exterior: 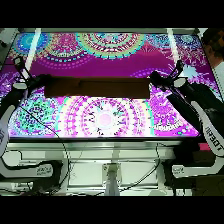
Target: Fold the clothes and pants, and hang the long-sleeved shirts on hangers.
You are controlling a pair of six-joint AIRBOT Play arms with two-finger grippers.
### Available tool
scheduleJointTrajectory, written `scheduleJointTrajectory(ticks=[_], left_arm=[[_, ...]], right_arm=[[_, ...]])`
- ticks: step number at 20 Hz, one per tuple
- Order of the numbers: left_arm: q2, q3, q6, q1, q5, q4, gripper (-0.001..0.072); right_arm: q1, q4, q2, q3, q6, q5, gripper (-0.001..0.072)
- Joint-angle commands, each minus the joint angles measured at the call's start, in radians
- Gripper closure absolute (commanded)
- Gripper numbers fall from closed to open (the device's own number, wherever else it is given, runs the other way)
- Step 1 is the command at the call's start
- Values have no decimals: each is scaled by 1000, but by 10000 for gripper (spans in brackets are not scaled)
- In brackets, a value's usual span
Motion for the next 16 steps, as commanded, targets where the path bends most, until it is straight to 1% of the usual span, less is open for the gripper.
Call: scheduleJointTrajectory(ticks=[1, 4, 6, 8, 9, 10, 11, 12, 13, 16], left_arm=[[-61, 14, 1, -32, 40, 33, 692], [-84, 17, 0, -42, 50, 32, 691], [-85, 17, 0, -55, 50, 32, 690], [-90, 17, 0, -69, 58, 32, 690], [-93, 17, 0, -76, 61, 32, 678], [-97, 17, 0, -80, 61, 32, 569], [-98, 17, 0, -82, 61, 32, 331], [-97, 17, 0, -82, 61, 32, 89], [-97, 17, 0, -82, 60, 32, 3], [-82, 17, 0, -82, 57, 32, 1]], right_arm=[[1, 6, -54, 0, 12, -35, 696], [1, 29, -105, 13, 12, -36, 696], [6, 69, -122, 19, 12, -35, 696], [19, 68, -130, 19, 11, -38, 695], [28, 65, -130, 19, 11, -39, 695], [35, 65, -130, 19, 11, -41, 650], [41, 64, -130, 19, 10, -43, 477], [45, 63, -129, 19, 2, -47, 327], [45, 63, -128, 20, 1, -46, 317], [44, 59, -120, 39, -8, -34, 317]])
